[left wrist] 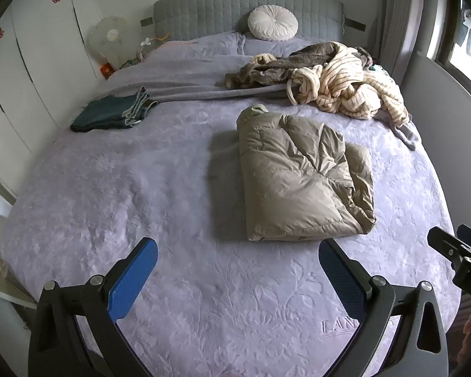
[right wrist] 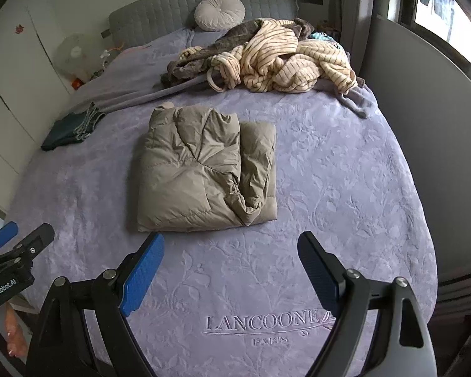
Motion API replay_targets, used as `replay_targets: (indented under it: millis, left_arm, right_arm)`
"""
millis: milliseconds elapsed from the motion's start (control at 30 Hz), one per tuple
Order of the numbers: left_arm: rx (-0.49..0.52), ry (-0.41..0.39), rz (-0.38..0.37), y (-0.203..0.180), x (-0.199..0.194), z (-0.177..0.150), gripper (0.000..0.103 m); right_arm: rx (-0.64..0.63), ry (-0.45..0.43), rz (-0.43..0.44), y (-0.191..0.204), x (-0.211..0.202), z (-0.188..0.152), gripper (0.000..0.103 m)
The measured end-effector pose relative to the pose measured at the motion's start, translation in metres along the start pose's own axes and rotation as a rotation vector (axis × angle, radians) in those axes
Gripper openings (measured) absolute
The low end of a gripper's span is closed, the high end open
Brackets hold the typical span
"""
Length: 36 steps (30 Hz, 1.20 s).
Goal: Fold large clothes
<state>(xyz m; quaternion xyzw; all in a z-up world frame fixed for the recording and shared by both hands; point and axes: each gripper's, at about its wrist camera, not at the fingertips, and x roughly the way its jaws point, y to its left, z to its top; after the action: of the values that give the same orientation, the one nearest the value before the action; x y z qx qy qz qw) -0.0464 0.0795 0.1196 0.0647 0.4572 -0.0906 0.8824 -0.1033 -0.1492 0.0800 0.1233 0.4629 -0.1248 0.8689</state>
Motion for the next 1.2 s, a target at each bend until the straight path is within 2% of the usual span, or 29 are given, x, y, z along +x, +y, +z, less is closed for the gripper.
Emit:
replay_targets:
  millis: [267,1200]
  left_arm:
    - [0.001,-0.008,0.021,-0.0036,-0.0065,-0.0002,0.103]
    - [0.001,-0.005,0.023,-0.0071,-0.0063,0.0005,0.103]
  right_arm:
    - [-0.007,-0.018,0.010,-0.0004,-0.0085,0.0037,0.089]
    - [-0.007,-0.016,0.008,-0.0014,-0.0078,0.0073,0.089]
